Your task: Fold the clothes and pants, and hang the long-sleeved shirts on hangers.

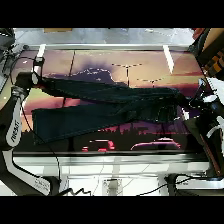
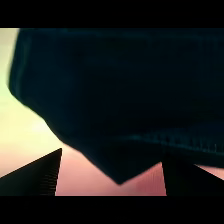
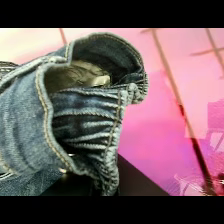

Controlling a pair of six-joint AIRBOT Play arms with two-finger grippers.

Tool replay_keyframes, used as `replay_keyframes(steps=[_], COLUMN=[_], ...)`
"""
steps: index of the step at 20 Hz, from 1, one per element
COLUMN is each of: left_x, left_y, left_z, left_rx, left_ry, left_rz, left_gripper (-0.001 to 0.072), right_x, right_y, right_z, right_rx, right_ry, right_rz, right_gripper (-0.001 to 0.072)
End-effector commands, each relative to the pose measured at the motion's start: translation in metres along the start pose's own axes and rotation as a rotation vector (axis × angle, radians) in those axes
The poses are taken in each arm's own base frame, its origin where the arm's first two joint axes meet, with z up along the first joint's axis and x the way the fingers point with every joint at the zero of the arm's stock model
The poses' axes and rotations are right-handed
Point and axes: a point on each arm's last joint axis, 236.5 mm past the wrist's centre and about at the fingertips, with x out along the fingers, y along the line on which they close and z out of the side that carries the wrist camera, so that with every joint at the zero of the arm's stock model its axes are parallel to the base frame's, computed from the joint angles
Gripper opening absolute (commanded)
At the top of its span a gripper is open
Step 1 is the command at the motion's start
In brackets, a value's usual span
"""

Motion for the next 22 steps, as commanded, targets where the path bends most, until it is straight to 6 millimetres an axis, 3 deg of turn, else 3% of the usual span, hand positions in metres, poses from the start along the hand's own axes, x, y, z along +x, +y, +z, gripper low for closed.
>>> replay_keyframes(steps=[1,3,4,8,9,10,12,13,16,17,18,19,22], left_x=[0.001,-0.019,-0.031,-0.101,-0.120,-0.133,-0.149,-0.150,-0.142,-0.139,-0.138,-0.136,-0.131], left_y=[-0.006,0.003,0.009,0.038,0.046,0.055,0.066,0.068,0.051,0.046,0.040,0.037,0.036], left_z=[-0.025,-0.013,-0.006,0.009,0.010,0.009,-0.006,-0.020,-0.067,-0.082,-0.096,-0.109,-0.144], left_rx=[-0.096,-0.112,-0.119,-0.077,-0.039,0.011,0.124,0.141,0.046,-0.001,-0.047,-0.096,-0.194], left_ry=[0.107,0.067,0.044,-0.017,-0.028,-0.034,0.014,0.060,0.188,0.229,0.265,0.294,0.384], left_rz=[-0.015,-0.003,0.006,0.046,0.057,0.069,0.075,0.050,-0.164,-0.224,-0.281,-0.326,-0.367], left_gripper=[0.0695,0.0695,0.0695,0.0672,0.0614,0.0482,0.0113,0.0059,0.0067,0.0196,0.0447,0.0642,0.0644], right_x=[0.000,0.000,-0.001,-0.024,-0.034,-0.044,-0.063,-0.073,-0.082,-0.079,-0.073,-0.067,-0.046], right_y=[0.000,0.000,-0.002,-0.016,-0.021,-0.029,-0.049,-0.059,-0.065,-0.065,-0.062,-0.057,-0.030], right_z=[0.001,0.001,0.002,0.013,0.010,0.000,-0.037,-0.056,-0.096,-0.109,-0.122,-0.131,-0.128], right_rx=[0.000,-0.001,-0.005,0.002,0.009,0.020,0.022,0.017,0.075,0.092,0.097,0.107,0.152], right_ry=[-0.003,-0.003,-0.004,0.036,0.079,0.140,0.302,0.384,0.505,0.529,0.546,0.544,0.443], right_rz=[0.000,-0.001,-0.007,0.001,0.009,0.016,0.015,0.007,0.052,0.059,0.079,0.108,0.245], right_gripper=[0.0210,0.0441,0.0487,0.0487,0.0486,0.0480,0.0454,0.0455,0.0466,0.0497,0.0500,0.0500,0.0500])
